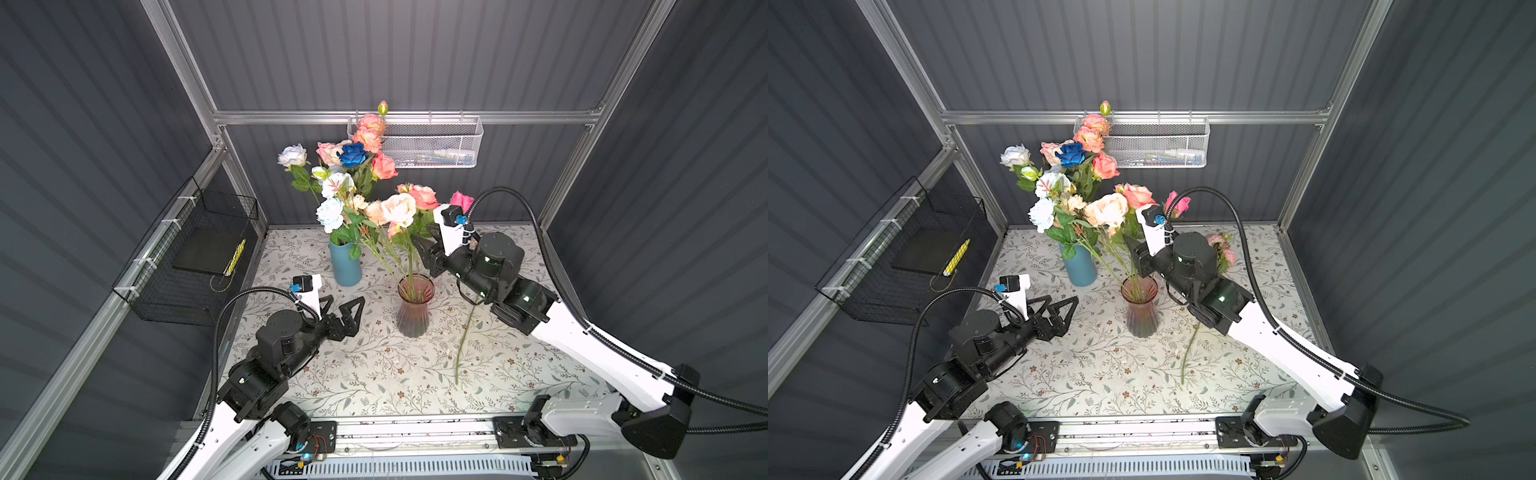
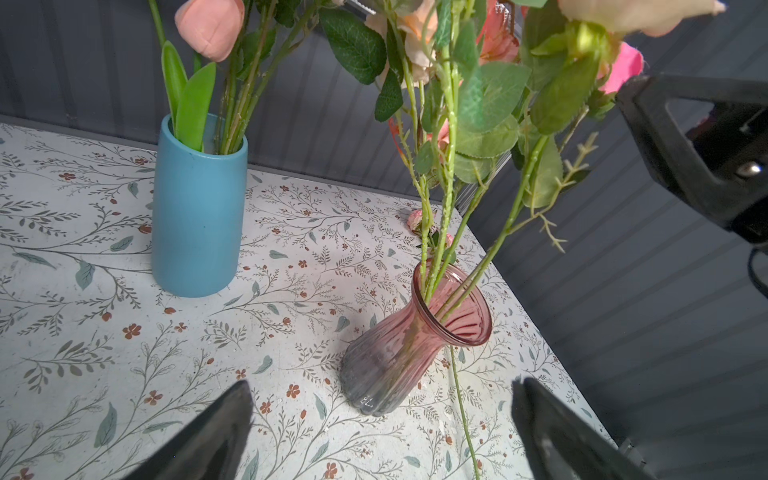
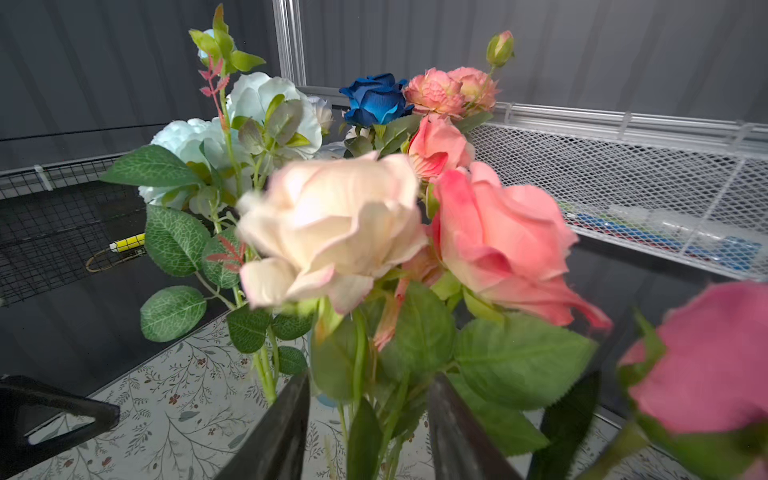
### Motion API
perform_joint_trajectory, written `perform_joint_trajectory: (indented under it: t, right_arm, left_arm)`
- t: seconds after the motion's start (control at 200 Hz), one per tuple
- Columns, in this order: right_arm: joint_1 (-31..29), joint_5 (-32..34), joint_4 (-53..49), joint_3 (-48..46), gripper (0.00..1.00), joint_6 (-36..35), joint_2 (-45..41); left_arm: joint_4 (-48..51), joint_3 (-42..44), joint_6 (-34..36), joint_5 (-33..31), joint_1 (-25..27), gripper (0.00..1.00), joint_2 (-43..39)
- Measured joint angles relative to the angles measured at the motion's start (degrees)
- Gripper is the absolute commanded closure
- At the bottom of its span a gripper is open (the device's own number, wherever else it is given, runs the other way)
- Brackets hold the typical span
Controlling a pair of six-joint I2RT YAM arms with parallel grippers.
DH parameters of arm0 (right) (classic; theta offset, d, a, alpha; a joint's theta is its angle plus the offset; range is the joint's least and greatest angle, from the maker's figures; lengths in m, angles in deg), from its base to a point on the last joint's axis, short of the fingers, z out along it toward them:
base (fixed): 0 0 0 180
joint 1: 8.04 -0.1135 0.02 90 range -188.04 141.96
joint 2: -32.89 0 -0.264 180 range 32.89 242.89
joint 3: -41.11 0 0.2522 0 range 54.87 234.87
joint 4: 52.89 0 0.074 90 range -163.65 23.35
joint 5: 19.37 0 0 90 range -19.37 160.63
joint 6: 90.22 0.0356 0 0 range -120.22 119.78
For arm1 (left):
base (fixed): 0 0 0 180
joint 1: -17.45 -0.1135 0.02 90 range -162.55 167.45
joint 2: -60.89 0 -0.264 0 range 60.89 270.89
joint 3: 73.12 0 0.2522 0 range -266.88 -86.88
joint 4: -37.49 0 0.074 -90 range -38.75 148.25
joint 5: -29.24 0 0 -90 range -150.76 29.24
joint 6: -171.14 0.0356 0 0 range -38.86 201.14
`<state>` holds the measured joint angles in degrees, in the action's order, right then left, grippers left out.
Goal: Arrange the flowers into the vase
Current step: 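Lower the pale pink rose into the pink glass vase and release, then move the right gripper to the last loose pink rose and grasp its stem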
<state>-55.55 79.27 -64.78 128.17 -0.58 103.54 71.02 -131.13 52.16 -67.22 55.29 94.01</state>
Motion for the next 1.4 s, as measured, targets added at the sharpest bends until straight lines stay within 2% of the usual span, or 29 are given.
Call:
perform_joint_trajectory:
  t: [0.205,0.365,0.47,0.545,0.67,0.855,0.955,1.05,1.401]
  right_arm:
    - [-0.3,2.2,2.2,-9.0,0.41,5.6,-11.6]
    - [0.2,8.2,0.1,-14.6,0.38,11.4,-19.0]
    - [4.7,10.4,-4.5,-17.8,0.38,17.3,-20.4]
    - [11.1,9.3,-8.3,-20.3,0.38,22.8,-19.4]
    - [21.7,4.9,-13.6,-24.0,0.37,30.5,-12.6]
    - [30.3,-2.9,-18.4,-22.5,0.39,34.3,8.6]
    - [32.3,-4.4,-21.0,-18.5,0.40,34.3,19.7]
    - [33.3,-4.2,-23.0,-14.1,0.40,33.9,26.5]
    - [35.7,-2.8,-28.4,-0.5,0.55,32.8,37.9]
  left_arm:
    - [-0.1,0.0,0.0,0.0,0.0,0.00,0.0]
    - [-0.1,0.1,0.0,0.0,0.0,0.00,0.0]
    - [-0.1,0.4,0.0,0.0,0.0,0.00,-0.3]
    - [-0.1,0.6,0.0,0.0,0.0,0.00,-0.5]
    - [-0.1,0.9,0.0,0.0,0.0,0.00,-0.8]
    - [0.0,1.0,0.0,0.0,0.0,0.00,-1.8]
    - [0.0,1.2,0.0,0.0,0.0,0.00,-2.2]
    - [0.0,1.6,0.0,0.2,0.0,0.00,-2.3]
    - [0.1,1.7,0.0,0.2,0.0,0.00,-3.4]
